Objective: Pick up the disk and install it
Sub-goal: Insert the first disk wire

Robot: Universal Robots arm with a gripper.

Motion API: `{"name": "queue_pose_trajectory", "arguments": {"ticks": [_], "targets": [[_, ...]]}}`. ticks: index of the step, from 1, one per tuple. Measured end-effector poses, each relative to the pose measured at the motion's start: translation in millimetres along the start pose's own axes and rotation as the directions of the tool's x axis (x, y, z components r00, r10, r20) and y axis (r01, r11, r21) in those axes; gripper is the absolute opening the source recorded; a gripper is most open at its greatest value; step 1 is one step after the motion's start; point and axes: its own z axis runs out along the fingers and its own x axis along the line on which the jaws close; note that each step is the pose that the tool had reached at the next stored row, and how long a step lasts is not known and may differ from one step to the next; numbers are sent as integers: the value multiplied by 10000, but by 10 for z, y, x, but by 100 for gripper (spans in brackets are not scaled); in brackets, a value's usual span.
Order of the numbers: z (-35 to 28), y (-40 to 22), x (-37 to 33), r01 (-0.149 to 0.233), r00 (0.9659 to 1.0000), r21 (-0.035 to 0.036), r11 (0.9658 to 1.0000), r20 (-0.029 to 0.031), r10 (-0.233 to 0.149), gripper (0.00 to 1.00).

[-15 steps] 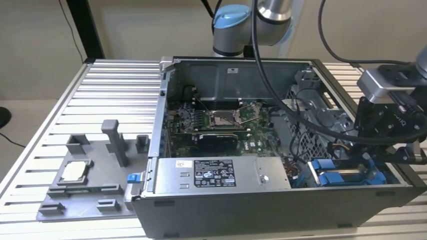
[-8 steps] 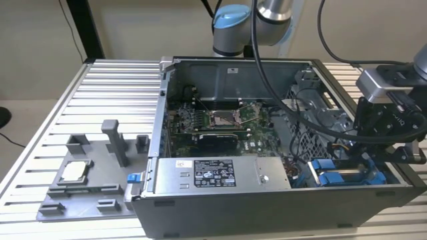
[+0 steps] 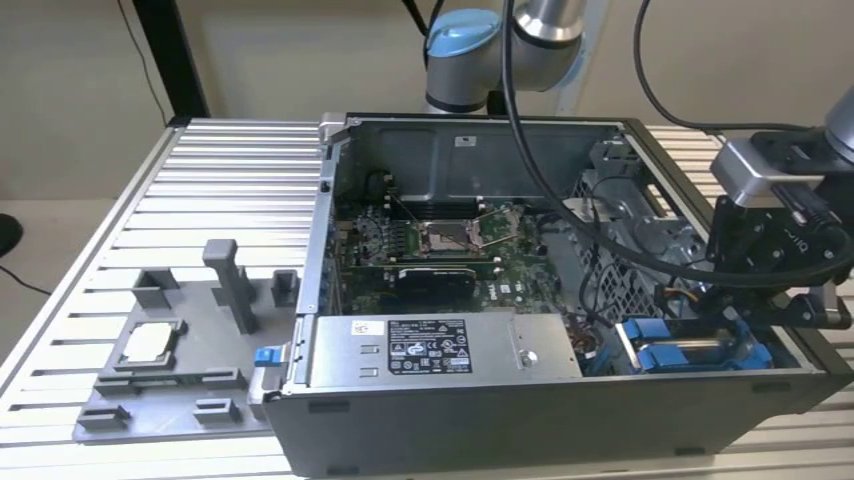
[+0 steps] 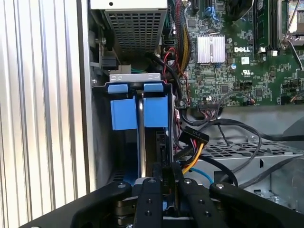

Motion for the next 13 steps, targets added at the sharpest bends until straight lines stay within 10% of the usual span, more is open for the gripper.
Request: {"name": "queue_pose_trajectory", "arguments": {"ticks": [13], "targets": [[63, -6, 0, -5, 9999, 5, 10000, -104, 5, 0]]}}
